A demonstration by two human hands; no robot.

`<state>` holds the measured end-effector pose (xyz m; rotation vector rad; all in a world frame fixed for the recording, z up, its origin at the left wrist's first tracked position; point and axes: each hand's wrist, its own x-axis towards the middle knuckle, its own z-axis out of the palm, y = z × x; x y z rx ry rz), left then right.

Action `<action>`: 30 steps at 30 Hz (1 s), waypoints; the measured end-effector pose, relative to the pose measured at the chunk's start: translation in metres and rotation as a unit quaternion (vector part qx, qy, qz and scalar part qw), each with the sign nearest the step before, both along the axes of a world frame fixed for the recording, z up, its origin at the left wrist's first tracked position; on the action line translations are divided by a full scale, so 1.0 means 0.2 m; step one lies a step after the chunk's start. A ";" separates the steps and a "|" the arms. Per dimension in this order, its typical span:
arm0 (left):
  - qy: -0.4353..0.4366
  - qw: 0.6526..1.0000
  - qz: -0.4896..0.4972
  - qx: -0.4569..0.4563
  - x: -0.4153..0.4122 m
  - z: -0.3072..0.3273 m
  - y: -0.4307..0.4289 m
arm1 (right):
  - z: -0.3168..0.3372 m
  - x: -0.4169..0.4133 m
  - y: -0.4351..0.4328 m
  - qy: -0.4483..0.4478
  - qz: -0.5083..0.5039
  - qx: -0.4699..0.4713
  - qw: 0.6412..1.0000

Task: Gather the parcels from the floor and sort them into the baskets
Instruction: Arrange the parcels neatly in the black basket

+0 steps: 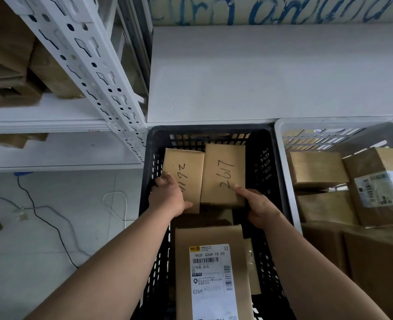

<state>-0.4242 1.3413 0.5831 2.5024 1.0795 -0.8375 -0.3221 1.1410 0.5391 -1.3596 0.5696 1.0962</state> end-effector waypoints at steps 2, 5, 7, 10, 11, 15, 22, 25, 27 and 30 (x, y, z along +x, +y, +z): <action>0.000 1.000 -0.002 0.006 0.00 0.00 0.00 | 0.00 -0.01 0.00 0.008 0.015 0.001 1.000; 0.003 1.000 -0.008 0.014 0.00 -0.01 0.00 | 0.00 -0.03 0.01 0.003 0.015 -0.003 1.000; 0.004 1.000 -0.006 0.016 0.00 -0.01 0.00 | -0.01 -0.03 0.02 -0.006 0.024 -0.002 1.000; 0.002 1.000 -0.008 0.019 0.00 -0.01 0.00 | 0.03 -0.02 0.03 -0.003 0.027 -0.002 1.000; 0.000 1.000 -0.010 0.021 0.00 -0.01 0.00 | 0.04 -0.02 0.03 -0.006 0.025 -0.007 1.000; -0.002 1.000 -0.015 0.016 0.00 -0.01 0.01 | 0.08 0.00 0.00 -0.029 -0.034 -0.031 0.999; -0.012 1.000 -0.001 0.006 -0.01 -0.02 0.00 | 0.12 0.02 -0.08 -0.035 -0.026 -0.056 0.997; -0.023 1.000 0.010 -0.003 -0.02 -0.02 0.01 | 0.09 0.00 -0.07 -0.028 -0.011 -0.065 0.997; -0.022 1.000 0.014 -0.013 -0.02 -0.02 0.01 | 0.09 -0.01 -0.06 -0.045 0.005 -0.083 0.995; -0.022 0.999 0.021 -0.019 -0.01 -0.02 -0.02 | 0.10 -0.03 -0.04 -0.131 0.076 -0.186 0.971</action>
